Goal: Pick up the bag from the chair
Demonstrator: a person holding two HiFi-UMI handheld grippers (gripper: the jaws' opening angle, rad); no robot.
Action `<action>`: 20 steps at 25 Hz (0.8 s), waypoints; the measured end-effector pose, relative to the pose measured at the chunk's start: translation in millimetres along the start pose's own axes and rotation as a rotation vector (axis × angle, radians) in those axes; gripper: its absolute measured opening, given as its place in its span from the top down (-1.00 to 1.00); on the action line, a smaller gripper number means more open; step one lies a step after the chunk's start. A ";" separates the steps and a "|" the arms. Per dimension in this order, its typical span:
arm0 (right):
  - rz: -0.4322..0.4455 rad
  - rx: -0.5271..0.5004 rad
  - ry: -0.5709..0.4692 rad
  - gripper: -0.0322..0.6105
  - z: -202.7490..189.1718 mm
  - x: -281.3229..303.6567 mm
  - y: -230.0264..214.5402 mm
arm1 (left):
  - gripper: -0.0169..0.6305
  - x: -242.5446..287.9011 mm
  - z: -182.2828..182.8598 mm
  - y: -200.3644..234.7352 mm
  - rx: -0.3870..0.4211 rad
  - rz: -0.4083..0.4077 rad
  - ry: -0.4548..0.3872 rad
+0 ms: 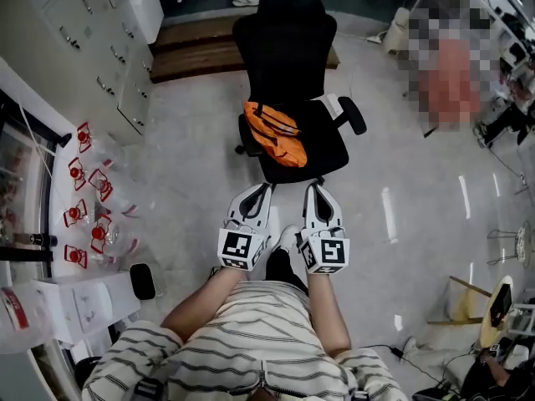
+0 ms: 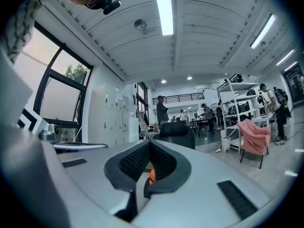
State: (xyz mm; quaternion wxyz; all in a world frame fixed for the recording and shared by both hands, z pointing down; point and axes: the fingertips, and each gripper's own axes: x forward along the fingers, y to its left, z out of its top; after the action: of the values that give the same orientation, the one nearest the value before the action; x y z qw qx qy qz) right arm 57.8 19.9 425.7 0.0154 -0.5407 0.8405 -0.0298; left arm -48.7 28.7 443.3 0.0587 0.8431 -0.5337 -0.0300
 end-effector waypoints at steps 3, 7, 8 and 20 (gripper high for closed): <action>0.018 -0.009 -0.013 0.87 7.7 32.3 -21.0 | 0.86 34.4 3.0 7.3 0.009 0.017 -0.005; 0.067 -0.025 -0.021 0.87 15.1 70.5 -47.6 | 0.86 79.2 5.2 16.1 0.005 0.053 -0.011; 0.074 -0.024 -0.017 0.87 15.2 79.7 -55.2 | 0.86 91.3 5.7 19.0 0.004 0.065 -0.010; 0.173 0.014 0.002 0.87 7.5 143.1 -123.7 | 0.86 182.7 -2.6 14.7 0.013 0.163 0.036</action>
State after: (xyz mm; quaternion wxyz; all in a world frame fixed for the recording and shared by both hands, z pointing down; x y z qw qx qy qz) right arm 111.1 -161.8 427.4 0.0208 -0.4661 0.8838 -0.0348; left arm 16.8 -142.4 450.0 0.0651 0.7975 -0.5998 -0.0063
